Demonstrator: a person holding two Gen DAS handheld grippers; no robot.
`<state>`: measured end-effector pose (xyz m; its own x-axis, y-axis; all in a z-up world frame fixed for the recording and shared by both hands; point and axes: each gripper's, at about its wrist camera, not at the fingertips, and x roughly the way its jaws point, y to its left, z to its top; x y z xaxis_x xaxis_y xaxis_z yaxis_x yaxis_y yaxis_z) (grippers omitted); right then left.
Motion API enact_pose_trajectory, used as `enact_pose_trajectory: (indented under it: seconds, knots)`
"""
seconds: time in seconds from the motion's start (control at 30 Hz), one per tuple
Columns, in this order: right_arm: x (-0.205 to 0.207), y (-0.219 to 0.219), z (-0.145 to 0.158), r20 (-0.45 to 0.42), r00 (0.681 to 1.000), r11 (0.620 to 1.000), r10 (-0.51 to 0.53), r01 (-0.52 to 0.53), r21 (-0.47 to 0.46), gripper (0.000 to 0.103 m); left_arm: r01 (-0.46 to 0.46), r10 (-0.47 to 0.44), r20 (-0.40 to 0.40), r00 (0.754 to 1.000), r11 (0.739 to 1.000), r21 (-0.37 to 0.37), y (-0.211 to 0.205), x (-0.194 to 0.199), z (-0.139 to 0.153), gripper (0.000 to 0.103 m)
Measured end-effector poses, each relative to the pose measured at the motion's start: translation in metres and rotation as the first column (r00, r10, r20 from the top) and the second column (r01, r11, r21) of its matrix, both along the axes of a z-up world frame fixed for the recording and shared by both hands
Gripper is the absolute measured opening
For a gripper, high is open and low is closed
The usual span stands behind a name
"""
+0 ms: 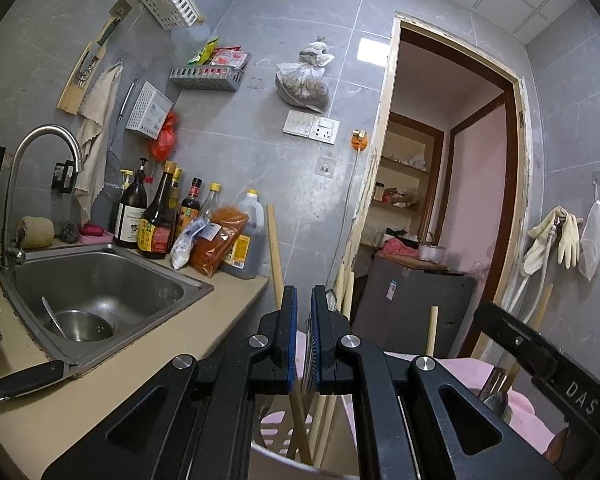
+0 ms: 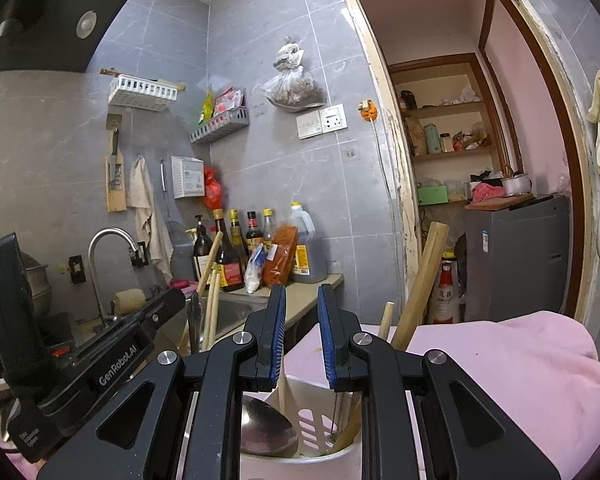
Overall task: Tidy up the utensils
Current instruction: 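Lower the chopstick and peeler into the basket and open both tools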
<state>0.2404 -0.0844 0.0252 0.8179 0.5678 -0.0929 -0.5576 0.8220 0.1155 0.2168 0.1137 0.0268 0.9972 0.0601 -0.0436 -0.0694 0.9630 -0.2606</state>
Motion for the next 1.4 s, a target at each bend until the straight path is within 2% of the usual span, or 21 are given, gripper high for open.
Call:
enact_pose_trajectory:
  seconds: [0.33, 0.67, 1.17, 1.33, 1.4]
  knots:
    - [-0.001, -0.001, 0.000, 0.000, 1.000, 1.000, 0.000, 0.000, 0.001, 0.015, 0.011, -0.011, 0.004, 1.000, 0.999, -0.031, 0.006, -0.005, 0.003, 0.004]
    - [-0.006, -0.003, 0.004, 0.006, 1.000, 1.000, -0.018, 0.018, 0.001, 0.024, 0.027, -0.027, -0.010, 1.000, 0.999, -0.035, 0.004, -0.007, 0.012, 0.005]
    - [-0.016, -0.014, 0.015, 0.026, 0.992, 0.991, -0.126, 0.127, -0.034, 0.030, 0.056, -0.057, -0.027, 0.998, 0.998, -0.015, 0.000, -0.006, 0.016, 0.006]
    - [-0.024, -0.011, 0.018, 0.057, 0.987, 0.987, -0.148, 0.152, -0.060, 0.035, 0.074, -0.074, -0.015, 0.997, 0.997, -0.023, 0.001, -0.008, 0.018, 0.018]
    - [-0.026, -0.011, 0.019, 0.067, 0.986, 0.986, -0.153, 0.157, -0.064, 0.037, 0.076, -0.076, -0.007, 0.997, 0.997, -0.023, 0.001, -0.010, 0.019, 0.019]
